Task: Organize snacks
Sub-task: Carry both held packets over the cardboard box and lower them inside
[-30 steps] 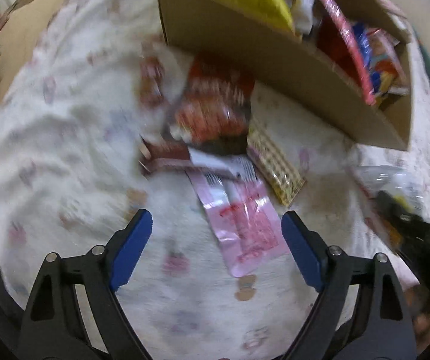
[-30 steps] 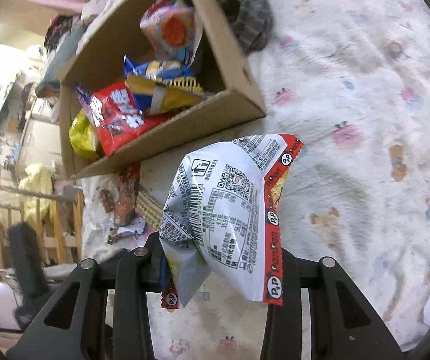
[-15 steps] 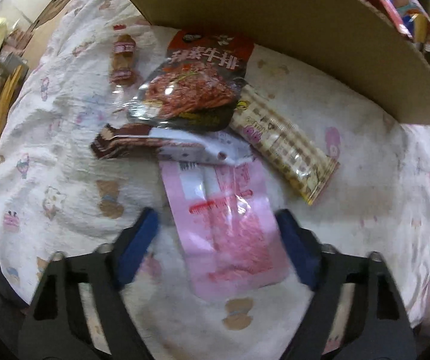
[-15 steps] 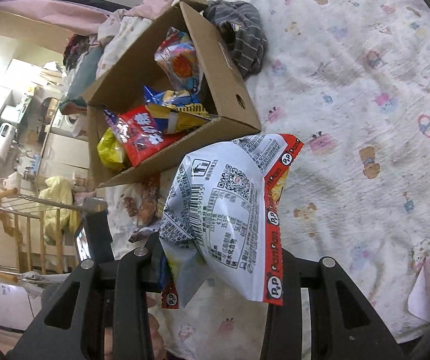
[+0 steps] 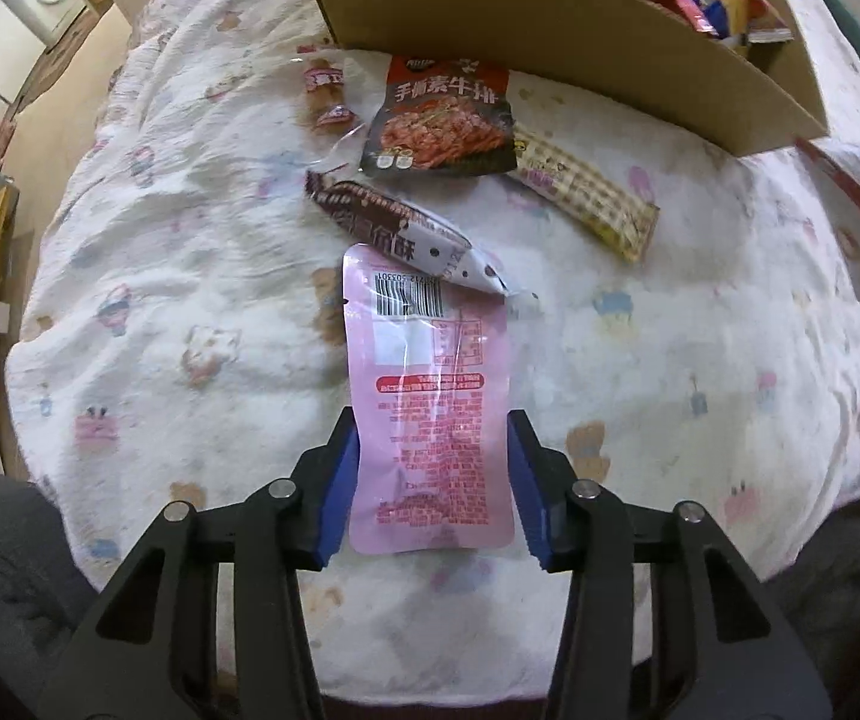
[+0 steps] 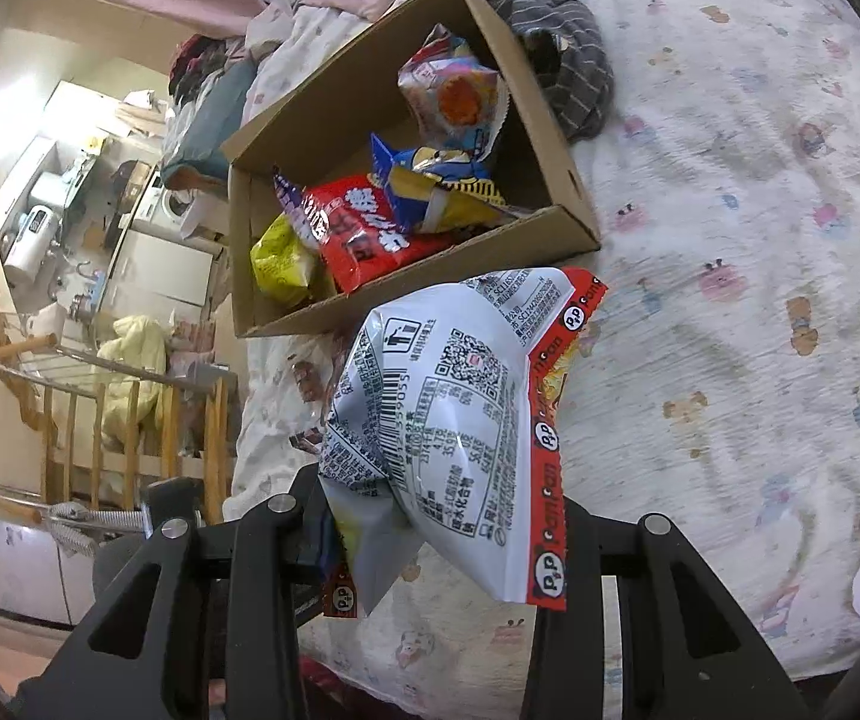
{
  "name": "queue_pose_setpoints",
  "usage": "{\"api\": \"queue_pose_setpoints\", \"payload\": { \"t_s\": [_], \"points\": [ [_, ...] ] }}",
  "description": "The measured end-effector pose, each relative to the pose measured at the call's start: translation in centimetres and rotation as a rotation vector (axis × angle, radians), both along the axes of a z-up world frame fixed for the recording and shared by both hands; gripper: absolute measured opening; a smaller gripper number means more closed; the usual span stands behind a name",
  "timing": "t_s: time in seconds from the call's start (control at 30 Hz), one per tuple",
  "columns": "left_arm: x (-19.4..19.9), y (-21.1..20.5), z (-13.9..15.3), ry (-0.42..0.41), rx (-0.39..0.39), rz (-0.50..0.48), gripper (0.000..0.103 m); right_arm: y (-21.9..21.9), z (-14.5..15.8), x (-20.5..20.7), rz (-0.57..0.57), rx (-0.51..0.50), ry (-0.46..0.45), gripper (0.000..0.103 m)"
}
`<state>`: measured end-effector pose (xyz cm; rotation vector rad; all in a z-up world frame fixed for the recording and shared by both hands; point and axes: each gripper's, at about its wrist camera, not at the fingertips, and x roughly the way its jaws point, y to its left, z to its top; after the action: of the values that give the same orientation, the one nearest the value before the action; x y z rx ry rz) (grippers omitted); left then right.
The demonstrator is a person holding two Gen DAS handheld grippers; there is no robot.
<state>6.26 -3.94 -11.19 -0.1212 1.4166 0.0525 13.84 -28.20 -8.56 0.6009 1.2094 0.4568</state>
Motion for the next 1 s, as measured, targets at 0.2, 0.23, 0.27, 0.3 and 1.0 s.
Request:
{"api": "queue_pose_setpoints", "payload": {
  "t_s": [0.2, 0.23, 0.27, 0.3, 1.0],
  "points": [
    [-2.5, 0.6, 3.7, -0.045, -0.021, -0.035, 0.042, 0.2, 0.1, -0.3, 0.013, -0.018, -0.008, 0.040],
    [-2.8, 0.8, 4.4, -0.052, -0.034, -0.038, 0.042, 0.3, 0.3, -0.3, 0.015, -0.017, -0.014, 0.040],
    [-2.9, 0.6, 5.0, -0.062, -0.041, -0.040, 0.042, 0.2, 0.4, -0.3, 0.015, -0.015, -0.020, 0.040],
    [-3.5, 0.7, 5.7, -0.085, -0.045, -0.041, 0.042, 0.2, 0.6, -0.3, 0.015, -0.015, -0.030, 0.040],
    [8.5, 4.8, 11.7, -0.330, 0.027, -0.026, 0.042, 1.8, 5.3, 4.7, 0.005, -0.006, -0.198, 0.040]
  ]
}}
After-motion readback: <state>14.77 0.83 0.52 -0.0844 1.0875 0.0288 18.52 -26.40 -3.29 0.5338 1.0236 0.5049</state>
